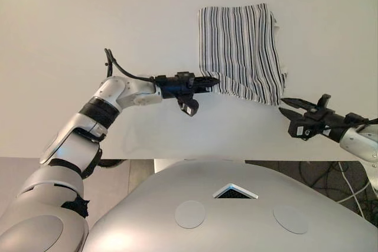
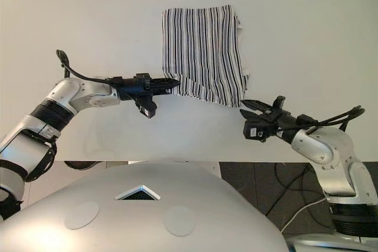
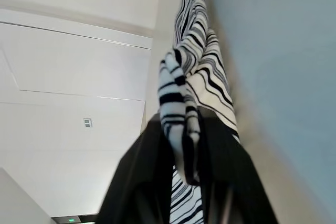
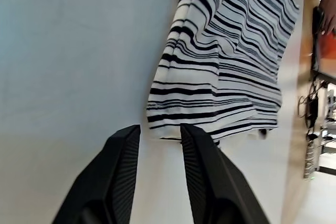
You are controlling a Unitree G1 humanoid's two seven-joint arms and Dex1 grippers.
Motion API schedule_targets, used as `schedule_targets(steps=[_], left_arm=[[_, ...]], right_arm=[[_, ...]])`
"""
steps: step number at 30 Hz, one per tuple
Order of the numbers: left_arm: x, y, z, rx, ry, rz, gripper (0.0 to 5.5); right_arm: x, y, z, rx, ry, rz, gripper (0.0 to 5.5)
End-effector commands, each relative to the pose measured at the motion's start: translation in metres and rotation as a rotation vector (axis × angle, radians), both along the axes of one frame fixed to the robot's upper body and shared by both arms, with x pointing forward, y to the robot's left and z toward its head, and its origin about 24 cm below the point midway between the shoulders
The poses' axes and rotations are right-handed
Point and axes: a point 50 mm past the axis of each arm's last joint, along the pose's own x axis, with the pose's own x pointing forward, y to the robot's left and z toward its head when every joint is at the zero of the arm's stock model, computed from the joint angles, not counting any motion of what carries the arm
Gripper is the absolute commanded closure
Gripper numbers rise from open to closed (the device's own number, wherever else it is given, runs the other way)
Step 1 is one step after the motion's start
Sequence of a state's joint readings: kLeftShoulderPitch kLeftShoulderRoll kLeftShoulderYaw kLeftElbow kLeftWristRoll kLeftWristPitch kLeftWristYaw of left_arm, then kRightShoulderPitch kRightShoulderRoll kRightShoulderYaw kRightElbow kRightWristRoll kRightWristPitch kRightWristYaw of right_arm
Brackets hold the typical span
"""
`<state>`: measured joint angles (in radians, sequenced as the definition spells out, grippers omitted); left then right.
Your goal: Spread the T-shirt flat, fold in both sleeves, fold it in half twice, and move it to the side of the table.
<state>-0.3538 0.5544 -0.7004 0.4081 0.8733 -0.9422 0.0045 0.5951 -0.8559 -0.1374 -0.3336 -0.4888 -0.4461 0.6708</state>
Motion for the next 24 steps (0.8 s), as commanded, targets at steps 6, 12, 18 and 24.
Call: schedule_targets(steps=[6,12,18,24], left_arm=[[-0.045,0.033,-0.06,0.318,0.165,-0.002,5.36],[-0.046,0.033,-0.06,0.315,0.165,-0.003,5.36],[-0.044,0.033,-0.058,0.315,0.163,-0.004,5.36],[-0.044,0.038,-0.055,0.322,0.159,0.001,5.36]], right_arm=[[0.011,0.006,-0.003,-0.064,-0.096,0.084,4.05],[0.023,0.015,-0.015,-0.072,-0.141,0.132,4.05],[0.031,0.015,-0.028,-0.105,-0.148,0.154,4.05],[0.036,0.007,-0.032,-0.141,-0.173,0.15,4.05]])
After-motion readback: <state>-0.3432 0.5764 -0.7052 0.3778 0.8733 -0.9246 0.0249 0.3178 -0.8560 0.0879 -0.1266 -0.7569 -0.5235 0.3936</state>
